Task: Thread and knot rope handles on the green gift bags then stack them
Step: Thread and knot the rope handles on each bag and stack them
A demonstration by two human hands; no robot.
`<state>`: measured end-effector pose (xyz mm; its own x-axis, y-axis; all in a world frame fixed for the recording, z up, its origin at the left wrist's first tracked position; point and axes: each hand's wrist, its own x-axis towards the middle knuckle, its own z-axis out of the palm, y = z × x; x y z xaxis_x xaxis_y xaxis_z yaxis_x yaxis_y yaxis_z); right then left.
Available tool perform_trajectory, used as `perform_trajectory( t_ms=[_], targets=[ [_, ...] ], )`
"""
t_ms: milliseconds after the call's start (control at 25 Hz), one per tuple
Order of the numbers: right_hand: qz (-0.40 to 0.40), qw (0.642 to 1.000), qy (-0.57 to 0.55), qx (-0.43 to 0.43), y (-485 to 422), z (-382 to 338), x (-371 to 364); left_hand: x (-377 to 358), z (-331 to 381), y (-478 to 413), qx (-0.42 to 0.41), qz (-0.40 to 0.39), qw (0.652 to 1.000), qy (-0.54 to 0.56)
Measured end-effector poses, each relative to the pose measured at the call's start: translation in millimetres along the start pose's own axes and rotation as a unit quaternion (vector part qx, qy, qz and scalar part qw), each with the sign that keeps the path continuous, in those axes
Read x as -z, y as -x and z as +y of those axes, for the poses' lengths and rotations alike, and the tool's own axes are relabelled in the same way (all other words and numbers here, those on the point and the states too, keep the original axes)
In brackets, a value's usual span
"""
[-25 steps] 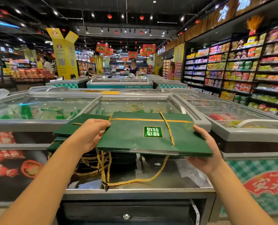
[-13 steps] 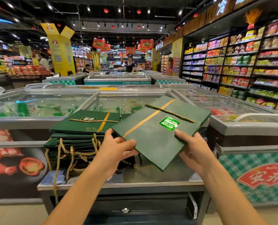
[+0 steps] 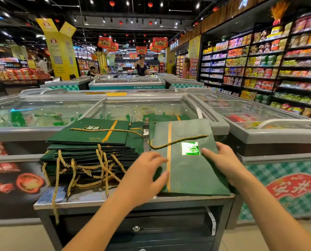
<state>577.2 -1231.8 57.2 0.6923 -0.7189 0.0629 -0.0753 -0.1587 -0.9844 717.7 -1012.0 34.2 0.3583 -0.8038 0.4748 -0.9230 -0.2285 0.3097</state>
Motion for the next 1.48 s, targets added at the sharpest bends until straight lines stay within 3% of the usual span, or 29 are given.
perform_trajectory(
  t_ms=[80,160,240,280,320,440,560,760,1000,1200,1360,1480],
  targets=[
    [0.031,0.995,0.086,0.044,-4.2,8.1,-4.1,-19.9,-1.1,1.5,-0.040,-0.041,0.998,-0.035],
    [0.082,0.965,0.234,0.082,-8.3,11.8,-3.7,-30.7,-5.3,4.0,-0.037,-0.037,0.998,-0.038],
    [0.153,0.870,0.449,0.131,-14.5,14.4,-5.3,-36.0,-8.8,5.8,-0.033,-0.021,0.999,-0.036],
    [0.171,0.831,0.503,0.166,-16.8,12.0,-10.3,-37.4,-9.4,6.5,-0.035,-0.014,0.999,-0.038],
    [0.158,0.826,0.503,0.200,-19.0,6.5,-19.1,-38.0,-9.3,6.4,-0.038,-0.008,0.999,-0.038],
    [-0.012,0.886,0.387,0.257,-27.8,-14.8,-62.1,-38.2,-9.1,6.6,-0.039,0.002,0.999,-0.028],
    [-0.111,0.876,0.401,0.244,-41.8,-31.9,-107.2,-34.6,-10.9,7.9,-0.025,0.014,1.000,0.009],
    [-0.105,0.840,0.454,0.278,-59.3,-26.9,-126.7,-31.3,-11.9,7.2,-0.003,0.018,0.998,0.055],
    [-0.077,0.826,0.483,0.280,-55.4,-14.2,-47.0,-35.2,-13.9,6.4,0.002,0.030,0.998,0.061],
    [-0.049,0.831,0.504,0.231,-43.1,-4.3,1.0,-38.6,-16.5,5.5,0.002,0.034,0.997,0.062],
    [-0.066,0.860,0.438,0.254,-30.7,-4.1,-19.9,-36.2,-14.8,6.6,0.002,0.030,0.997,0.069],
    [-0.094,0.848,0.458,0.250,-29.0,-6.2,-53.9,-34.8,-13.4,6.4,0.003,0.030,0.997,0.076]
  ],
)
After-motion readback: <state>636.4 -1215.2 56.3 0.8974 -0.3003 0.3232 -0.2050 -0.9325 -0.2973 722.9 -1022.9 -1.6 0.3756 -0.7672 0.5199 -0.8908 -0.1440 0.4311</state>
